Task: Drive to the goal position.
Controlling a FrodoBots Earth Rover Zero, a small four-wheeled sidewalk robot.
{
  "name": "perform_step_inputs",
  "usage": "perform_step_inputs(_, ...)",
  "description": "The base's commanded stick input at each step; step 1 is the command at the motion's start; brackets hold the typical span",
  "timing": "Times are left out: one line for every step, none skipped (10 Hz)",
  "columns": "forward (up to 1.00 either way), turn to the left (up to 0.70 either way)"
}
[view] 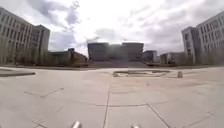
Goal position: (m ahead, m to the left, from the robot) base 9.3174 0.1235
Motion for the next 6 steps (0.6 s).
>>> perform_step_inputs(0.7,0.0)
perform_step_inputs(0.7,0.0)
perform_step_inputs(0.7,0.0)
perform_step_inputs(0.7,0.0)
perform_step_inputs(0.7,0.0)
perform_step_inputs(0.7,0.0)
